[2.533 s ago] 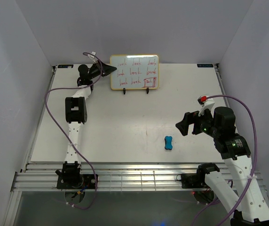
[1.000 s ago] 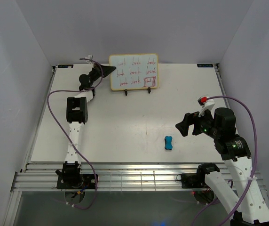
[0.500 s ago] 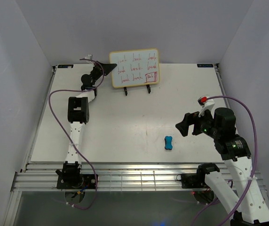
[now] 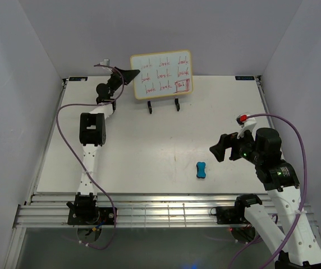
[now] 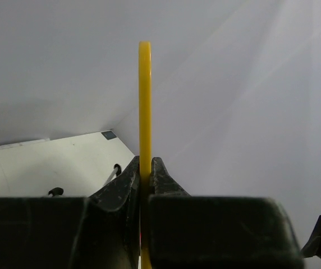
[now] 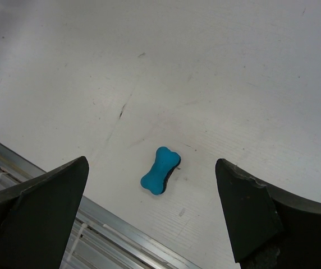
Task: Erase the whiteboard
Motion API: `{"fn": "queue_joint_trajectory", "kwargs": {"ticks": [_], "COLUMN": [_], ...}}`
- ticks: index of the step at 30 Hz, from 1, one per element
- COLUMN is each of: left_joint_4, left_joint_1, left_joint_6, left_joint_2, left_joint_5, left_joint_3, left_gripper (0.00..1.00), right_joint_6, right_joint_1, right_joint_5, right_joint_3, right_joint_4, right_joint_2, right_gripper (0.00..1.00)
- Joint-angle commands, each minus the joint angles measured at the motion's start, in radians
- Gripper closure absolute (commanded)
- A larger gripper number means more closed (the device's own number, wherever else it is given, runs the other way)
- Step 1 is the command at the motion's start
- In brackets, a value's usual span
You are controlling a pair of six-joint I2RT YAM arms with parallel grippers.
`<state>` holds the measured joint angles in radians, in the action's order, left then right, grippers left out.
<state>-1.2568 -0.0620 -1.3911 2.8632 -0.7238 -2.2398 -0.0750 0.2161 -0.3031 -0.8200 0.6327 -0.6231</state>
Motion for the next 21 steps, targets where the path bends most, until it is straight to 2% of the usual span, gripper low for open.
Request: {"fn": "queue_joint_trajectory", "kwargs": {"ticks": [1,4,7,8,9,11,12,13,14,15,20,21], "left_joint_4": [-0.090,-0.098,-0.107,-0.125,-0.131,-0.154,-0.167,-0.170,-0.141,-0.127,0.096,0.137], "left_joint_1": [-0.006,-0.009,-0.019,-0.022,-0.028,-0.042,-0.048,-0.064,-0.070,-0.088,-0.163,-0.176], "left_joint_6": [-0.003,0.018,0.026,0.049,0.062,0.104,0.151,0.177,0.203,0.248,0.447,0.480], "left_joint_2": [-0.307,-0.440,-0.556,-0.637,-0.680,-0.827,-0.875,-0.922,-1.017,-1.062,-1.379,-1.441], "left_joint_5": [0.012,-0.022,-0.037,-0.046,-0.054,-0.049,-0.043,-0.036,-0.028,-0.017,0.078,0.137], "left_joint_3": [0.060,0.210,0.432,0.497,0.637,0.806,0.973,1.047,1.116,1.249,1.577,1.624], "left_gripper": [1.00,1.00,1.00,1.00,1.00,1.00,1.00,1.00,1.00,1.00,1.00,1.00], "right_joint_6": [-0.002,-0.017,-0.040,-0.051,-0.057,-0.062,-0.062,-0.060,-0.057,-0.055,-0.058,-0.058], "right_joint_1": [-0.003,-0.003,-0.003,-0.003,-0.003,-0.003,-0.003,-0.004,-0.003,-0.003,-0.003,-0.003], "right_joint_5": [0.024,0.041,0.055,0.059,0.062,0.065,0.068,0.076,0.093,0.102,0.127,0.121], "right_joint_3": [-0.010,-0.025,-0.047,-0.053,-0.054,-0.065,-0.068,-0.073,-0.077,-0.082,-0.085,-0.084], "right_joint_4": [-0.024,-0.011,0.011,0.019,0.024,0.056,0.067,0.079,0.105,0.119,0.174,0.177], "right_joint_2": [-0.006,-0.001,0.011,0.019,0.022,0.032,0.040,0.045,0.057,0.062,0.062,0.062], "right_gripper": [0.00,0.00,0.00,0.00,0.00,0.00,0.00,0.00,0.00,0.00,0.00,0.00]}}
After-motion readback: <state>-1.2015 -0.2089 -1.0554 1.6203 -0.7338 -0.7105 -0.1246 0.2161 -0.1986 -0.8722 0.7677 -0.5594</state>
